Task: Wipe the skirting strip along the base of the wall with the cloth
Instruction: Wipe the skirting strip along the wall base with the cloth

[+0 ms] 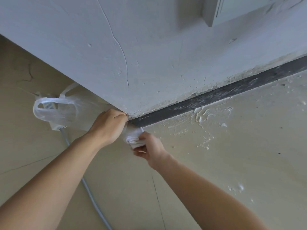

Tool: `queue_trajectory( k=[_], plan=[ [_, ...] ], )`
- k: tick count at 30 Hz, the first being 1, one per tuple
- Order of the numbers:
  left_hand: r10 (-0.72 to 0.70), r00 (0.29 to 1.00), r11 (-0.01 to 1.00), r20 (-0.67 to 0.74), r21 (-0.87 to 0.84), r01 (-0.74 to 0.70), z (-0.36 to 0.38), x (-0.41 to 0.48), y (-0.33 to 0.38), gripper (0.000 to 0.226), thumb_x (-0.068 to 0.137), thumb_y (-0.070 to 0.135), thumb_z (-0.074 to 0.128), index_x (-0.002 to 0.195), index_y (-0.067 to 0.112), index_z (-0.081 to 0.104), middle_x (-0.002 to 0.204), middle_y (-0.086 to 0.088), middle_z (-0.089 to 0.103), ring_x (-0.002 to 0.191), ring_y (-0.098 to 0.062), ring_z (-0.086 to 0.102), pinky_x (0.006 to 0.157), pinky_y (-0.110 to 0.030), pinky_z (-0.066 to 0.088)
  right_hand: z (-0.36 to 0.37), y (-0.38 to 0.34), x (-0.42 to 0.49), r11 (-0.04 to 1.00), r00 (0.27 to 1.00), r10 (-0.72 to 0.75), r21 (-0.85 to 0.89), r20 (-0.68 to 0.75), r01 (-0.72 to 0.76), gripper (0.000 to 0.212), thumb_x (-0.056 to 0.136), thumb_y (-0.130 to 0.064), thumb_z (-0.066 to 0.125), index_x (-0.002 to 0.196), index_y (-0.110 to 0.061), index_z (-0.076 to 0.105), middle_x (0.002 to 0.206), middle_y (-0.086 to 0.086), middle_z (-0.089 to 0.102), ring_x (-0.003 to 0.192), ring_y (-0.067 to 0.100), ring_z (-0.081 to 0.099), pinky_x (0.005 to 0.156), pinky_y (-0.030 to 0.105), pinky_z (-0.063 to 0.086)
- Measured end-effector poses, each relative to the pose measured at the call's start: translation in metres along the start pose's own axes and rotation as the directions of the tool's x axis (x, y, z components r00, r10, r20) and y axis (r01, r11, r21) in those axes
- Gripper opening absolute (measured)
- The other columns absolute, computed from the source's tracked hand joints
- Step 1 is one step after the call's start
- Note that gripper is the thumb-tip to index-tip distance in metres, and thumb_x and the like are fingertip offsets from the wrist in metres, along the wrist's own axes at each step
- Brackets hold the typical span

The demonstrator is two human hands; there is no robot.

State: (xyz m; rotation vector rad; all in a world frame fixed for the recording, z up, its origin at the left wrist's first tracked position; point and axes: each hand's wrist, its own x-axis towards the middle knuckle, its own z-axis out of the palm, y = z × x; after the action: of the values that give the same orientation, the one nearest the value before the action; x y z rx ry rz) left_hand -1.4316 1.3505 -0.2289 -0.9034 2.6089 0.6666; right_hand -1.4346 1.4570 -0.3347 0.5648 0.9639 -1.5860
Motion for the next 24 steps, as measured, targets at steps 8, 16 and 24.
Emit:
queue_trajectory(
  k=[8, 16, 24],
  plan=[
    [-0.066, 0.997, 0.994, 0.047, -0.089, 0.070, -0.002, 0.001, -0.005, 0.032, 0.082, 0.026, 0.038, 0.069, -0.001, 0.046, 0.064, -0.008, 0.041, 0.066, -0.024, 0.032, 0.061, -0.034, 0.026, 0.014, -0.045, -0.023, 0.904, 0.994, -0.071, 0.426, 0.079, 0.031, 0.021, 0.094, 0.005, 0.030, 0.085, 0.004, 0.049, 0.086, 0.020, 0.059, 0.070, 0.027, 0.060, 0.073, 0.030, 0.057],
    [-0.061, 0.998, 0.995, 0.004, -0.085, 0.061, 0.000, 0.001, 0.000, 0.029, 0.090, 0.016, 0.043, 0.068, 0.014, 0.024, 0.068, -0.004, 0.023, 0.067, -0.021, 0.020, 0.061, -0.033, 0.017, -0.050, -0.030, -0.036, 0.920, 0.993, -0.090, 0.376, -0.082, 0.114, 0.022, 0.090, -0.002, 0.032, 0.092, -0.001, 0.055, 0.081, 0.013, 0.059, 0.056, 0.017, 0.061, 0.043, 0.018, 0.049],
    [0.003, 1.000, 0.997, -0.023, 0.080, -0.001, 0.007, 0.000, -0.001, 0.037, 0.092, 0.021, 0.042, 0.058, 0.014, 0.029, 0.056, -0.004, 0.030, 0.061, -0.024, 0.027, 0.053, -0.034, 0.023, 0.015, -0.028, 0.002, 0.971, 1.000, 0.002, 0.240, 0.028, -0.009, 0.023, 0.092, 0.008, 0.036, 0.081, 0.005, 0.056, 0.089, 0.018, 0.061, 0.089, 0.033, 0.062, 0.096, 0.038, 0.051]
  ],
)
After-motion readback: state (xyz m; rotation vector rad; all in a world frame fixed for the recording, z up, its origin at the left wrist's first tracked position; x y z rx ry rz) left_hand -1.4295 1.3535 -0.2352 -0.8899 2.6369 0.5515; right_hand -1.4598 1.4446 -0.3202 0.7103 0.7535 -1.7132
